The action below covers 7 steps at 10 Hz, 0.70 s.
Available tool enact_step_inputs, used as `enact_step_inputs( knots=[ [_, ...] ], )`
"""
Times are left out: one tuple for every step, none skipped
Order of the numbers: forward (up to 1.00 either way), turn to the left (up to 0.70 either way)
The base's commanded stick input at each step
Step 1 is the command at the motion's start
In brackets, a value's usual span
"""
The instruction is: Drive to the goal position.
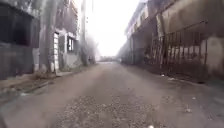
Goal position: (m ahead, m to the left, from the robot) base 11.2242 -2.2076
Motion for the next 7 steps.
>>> enact_step_inputs(
  knots=[
    [1.0,0.0],
    [1.0,0.0],
    [1.0,0.0],
    [1.0,0.0],
    [1.0,0.0],
    [1.0,0.0],
    [1.0,0.0]
  ],
)
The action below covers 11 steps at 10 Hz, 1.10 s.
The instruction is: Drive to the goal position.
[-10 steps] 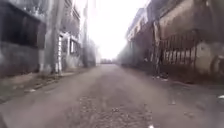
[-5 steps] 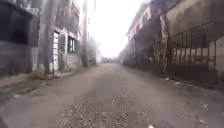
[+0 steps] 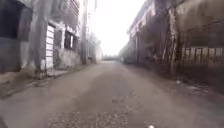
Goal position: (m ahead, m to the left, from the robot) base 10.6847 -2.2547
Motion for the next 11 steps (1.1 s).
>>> enact_step_inputs(
  knots=[
    [1.0,0.0],
    [1.0,0.0],
    [1.0,0.05],
    [1.0,0.22],
    [1.0,0.27],
    [1.0,0.0],
    [1.0,0.0],
    [1.0,0.0],
    [1.0,0.0],
    [1.0,0.0],
    [1.0,0.0]
  ],
)
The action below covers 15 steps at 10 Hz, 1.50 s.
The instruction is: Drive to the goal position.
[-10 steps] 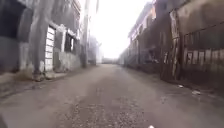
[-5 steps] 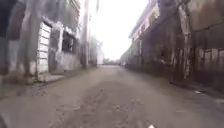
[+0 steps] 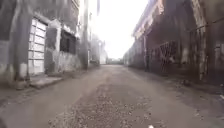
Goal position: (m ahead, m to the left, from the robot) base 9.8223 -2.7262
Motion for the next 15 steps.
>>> enact_step_inputs(
  knots=[
    [1.0,0.0],
    [1.0,0.0],
    [1.0,0.0],
    [1.0,0.0],
    [1.0,0.0],
    [1.0,0.0],
    [1.0,0.0],
    [1.0,0.0],
    [1.0,0.0],
    [1.0,0.0],
    [1.0,0.0],
    [1.0,0.0],
    [1.0,0.0],
    [1.0,0.0],
    [1.0,0.0]
  ],
)
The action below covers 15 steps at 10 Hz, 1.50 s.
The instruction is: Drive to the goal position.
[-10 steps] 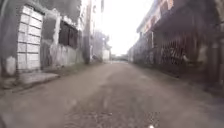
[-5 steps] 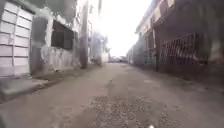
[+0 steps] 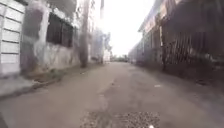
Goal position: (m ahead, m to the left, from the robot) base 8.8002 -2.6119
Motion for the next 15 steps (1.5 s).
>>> enact_step_inputs(
  knots=[
    [1.0,0.0],
    [1.0,0.0],
    [1.0,0.0],
    [1.0,-0.05],
    [1.0,-0.21],
    [1.0,-0.27],
    [1.0,0.0],
    [1.0,0.0],
    [1.0,0.0],
    [1.0,0.0],
    [1.0,0.0],
    [1.0,0.0],
    [1.0,0.0],
    [1.0,0.0],
    [1.0,0.0]
  ],
)
